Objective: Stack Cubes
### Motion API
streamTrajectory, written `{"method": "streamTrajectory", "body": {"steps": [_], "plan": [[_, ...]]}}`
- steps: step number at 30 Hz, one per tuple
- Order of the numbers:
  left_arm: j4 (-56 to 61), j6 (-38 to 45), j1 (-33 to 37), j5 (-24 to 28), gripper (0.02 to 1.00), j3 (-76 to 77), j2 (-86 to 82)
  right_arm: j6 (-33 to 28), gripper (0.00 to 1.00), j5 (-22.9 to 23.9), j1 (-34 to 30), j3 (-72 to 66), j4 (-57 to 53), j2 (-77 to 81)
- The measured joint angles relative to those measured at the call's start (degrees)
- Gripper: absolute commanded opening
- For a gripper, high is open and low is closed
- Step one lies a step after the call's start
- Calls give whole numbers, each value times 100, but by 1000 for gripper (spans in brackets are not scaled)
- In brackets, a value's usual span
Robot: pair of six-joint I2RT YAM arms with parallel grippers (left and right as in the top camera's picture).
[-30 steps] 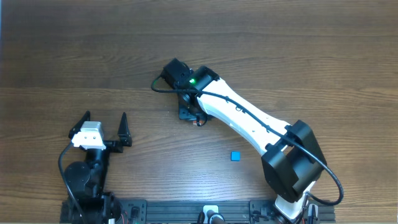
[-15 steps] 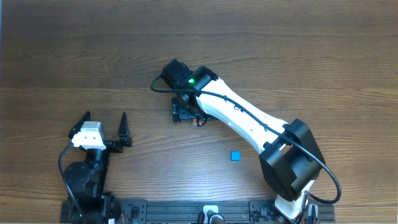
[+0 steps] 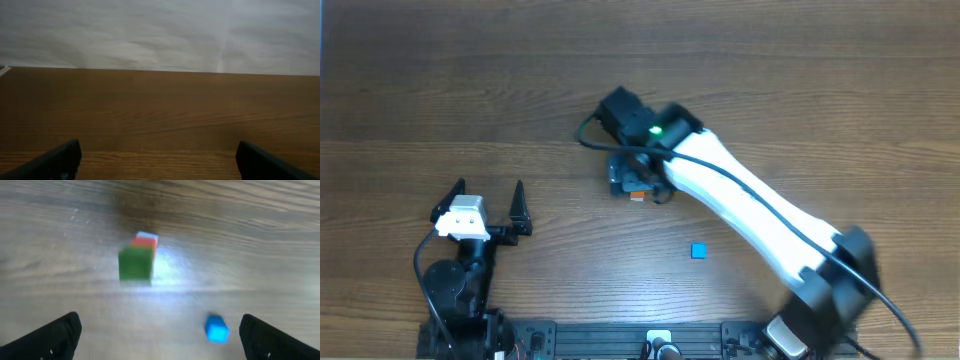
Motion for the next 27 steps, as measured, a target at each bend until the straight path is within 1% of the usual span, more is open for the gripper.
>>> {"method": "streamTrajectory", "body": {"steps": [5,7,11,18,27], "plan": [[0,0,0,-2,1000,0,2,-160,991,2,-114,17,-660,-892],[0,0,0,-2,998,0,2,-184,991,4,-188,-116,-671,-1108],[2,0,0,0,1000,0,2,-199,991,4,-352,-885,-503,-1432],[2,0,0,0,998,0,2,-201,991,-118,-592,-2704,538,-1510],[0,0,0,0,1000,0,2,-238,993,-505,-647,-4105,1808,-1510]]}}
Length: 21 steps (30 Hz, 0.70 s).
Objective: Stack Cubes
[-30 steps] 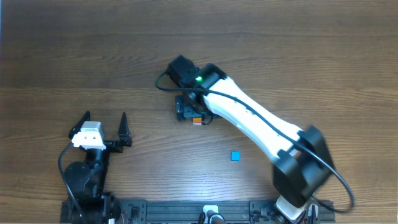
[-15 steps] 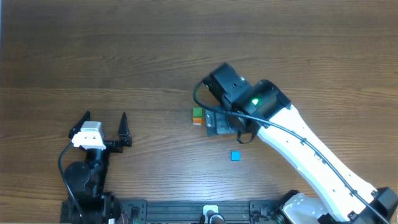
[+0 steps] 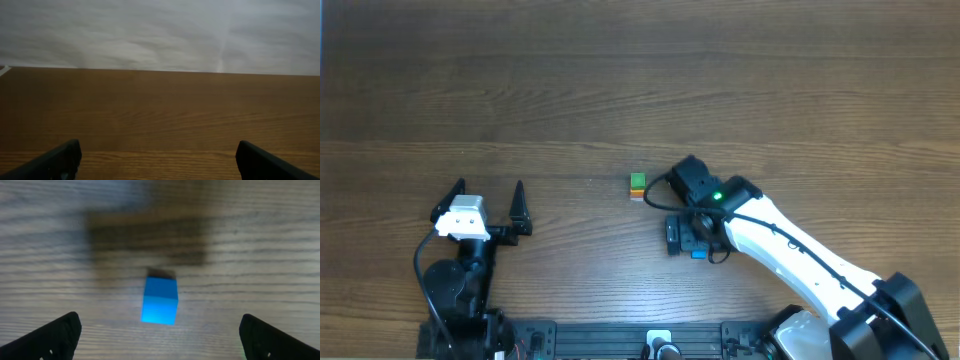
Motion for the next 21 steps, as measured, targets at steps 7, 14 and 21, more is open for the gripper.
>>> {"method": "streamTrajectory", "body": {"steps": [7,14,21], "plan": [[2,0,0,0,998,0,0,321,928,-127,0,-780,553,-7],[0,0,0,0,1000,0,0,557,840,-219,13,-949,824,-7],[0,0,0,0,1000,0,0,675,691,-212,13,-949,1095,31]]}}
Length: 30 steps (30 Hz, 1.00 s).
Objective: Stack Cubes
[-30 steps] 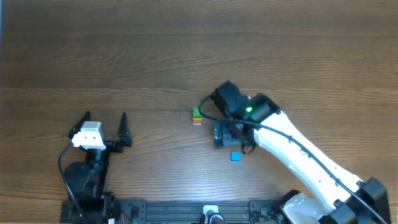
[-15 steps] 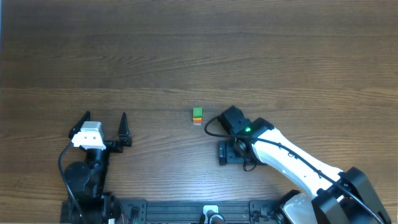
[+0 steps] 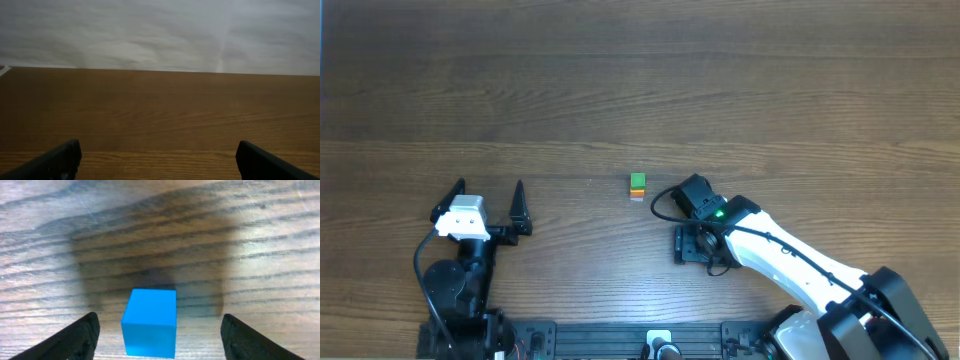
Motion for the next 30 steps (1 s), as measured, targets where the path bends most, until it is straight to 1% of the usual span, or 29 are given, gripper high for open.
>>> {"method": "streamTrajectory", "body": {"steps": [7,11,23,29,30], "plan": [[0,0,0,0,1000,0,0,17,590,22,70,0,179,181],[0,0,0,0,1000,0,0,-42,577,83,184,0,190,181],[0,0,0,0,1000,0,0,-133,538,175,262,0,199,181],[2,0,0,0,1000,0,0,-186,478,264,348,0,197,181],[0,0,0,0,1000,0,0,-192,457,271,365,0,195,181]]}}
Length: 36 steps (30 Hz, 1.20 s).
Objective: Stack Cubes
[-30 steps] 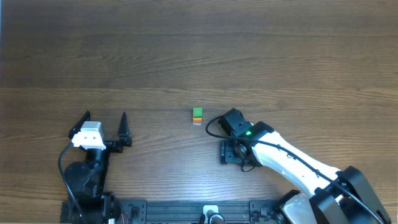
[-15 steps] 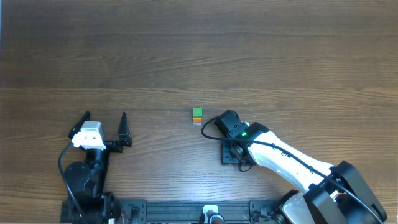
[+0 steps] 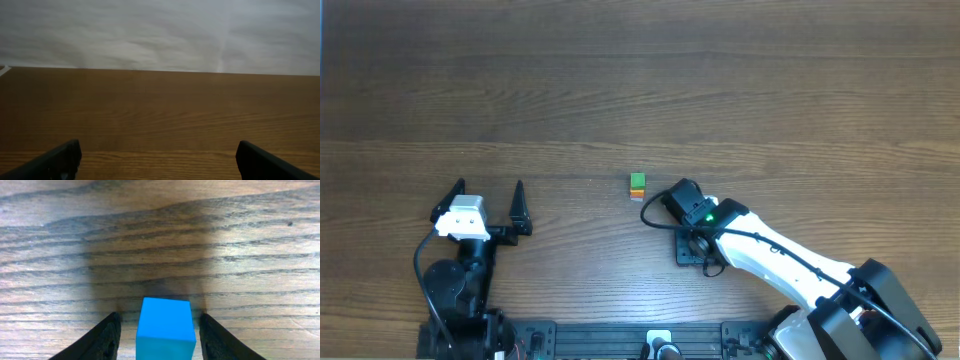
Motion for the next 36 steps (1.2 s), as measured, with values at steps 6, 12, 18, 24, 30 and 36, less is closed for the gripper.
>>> {"method": "streamTrajectory", "body": {"steps": [6,12,18,24,30,36], "plan": [[0,0,0,0,998,0,0,-31,327,42,11,0,-11,2],[2,0,0,0,1000,0,0,-24,215,103,35,0,-13,4],[0,0,0,-2,1000,0,0,-28,143,129,48,37,-44,4],[2,0,0,0,1000,0,0,-17,121,238,48,597,-756,35],[2,0,0,0,1000,0,0,-24,84,540,48,1969,-1749,70],[2,0,0,0,1000,-2,-4,-87,51,822,48,4054,-2745,750]]}}
